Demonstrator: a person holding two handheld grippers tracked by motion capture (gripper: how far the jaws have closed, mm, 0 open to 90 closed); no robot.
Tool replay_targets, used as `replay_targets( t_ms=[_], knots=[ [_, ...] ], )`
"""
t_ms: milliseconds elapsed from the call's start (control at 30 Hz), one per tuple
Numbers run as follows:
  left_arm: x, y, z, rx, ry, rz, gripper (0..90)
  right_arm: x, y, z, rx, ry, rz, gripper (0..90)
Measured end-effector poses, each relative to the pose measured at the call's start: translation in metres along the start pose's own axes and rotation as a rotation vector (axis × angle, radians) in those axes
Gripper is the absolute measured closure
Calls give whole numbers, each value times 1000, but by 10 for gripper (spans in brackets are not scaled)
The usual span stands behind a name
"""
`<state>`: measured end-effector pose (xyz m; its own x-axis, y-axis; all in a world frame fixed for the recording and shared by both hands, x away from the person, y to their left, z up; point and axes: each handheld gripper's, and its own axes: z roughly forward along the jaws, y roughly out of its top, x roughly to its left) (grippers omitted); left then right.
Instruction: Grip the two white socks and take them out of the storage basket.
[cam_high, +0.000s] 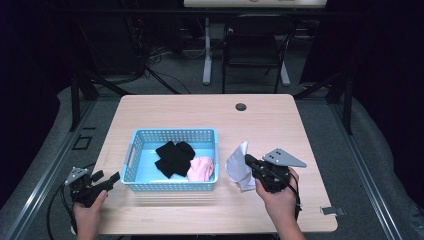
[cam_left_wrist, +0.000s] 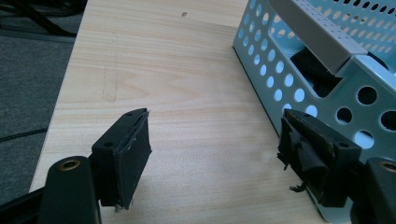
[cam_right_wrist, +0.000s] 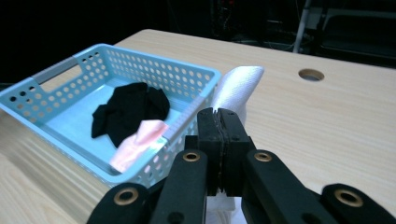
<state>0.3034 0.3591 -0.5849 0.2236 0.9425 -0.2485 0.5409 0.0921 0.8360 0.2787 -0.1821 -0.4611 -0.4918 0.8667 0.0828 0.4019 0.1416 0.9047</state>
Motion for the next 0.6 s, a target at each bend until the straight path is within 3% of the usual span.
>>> replay_targets(
  t_ms=[400,600],
  knots=[
    [0,0,0,-7,1,-1,249,-35,-39,12,67,-90,99,892],
    [0,0,0,0,0,1,249,-49,-47,10,80,-128,124,892]
  ],
)
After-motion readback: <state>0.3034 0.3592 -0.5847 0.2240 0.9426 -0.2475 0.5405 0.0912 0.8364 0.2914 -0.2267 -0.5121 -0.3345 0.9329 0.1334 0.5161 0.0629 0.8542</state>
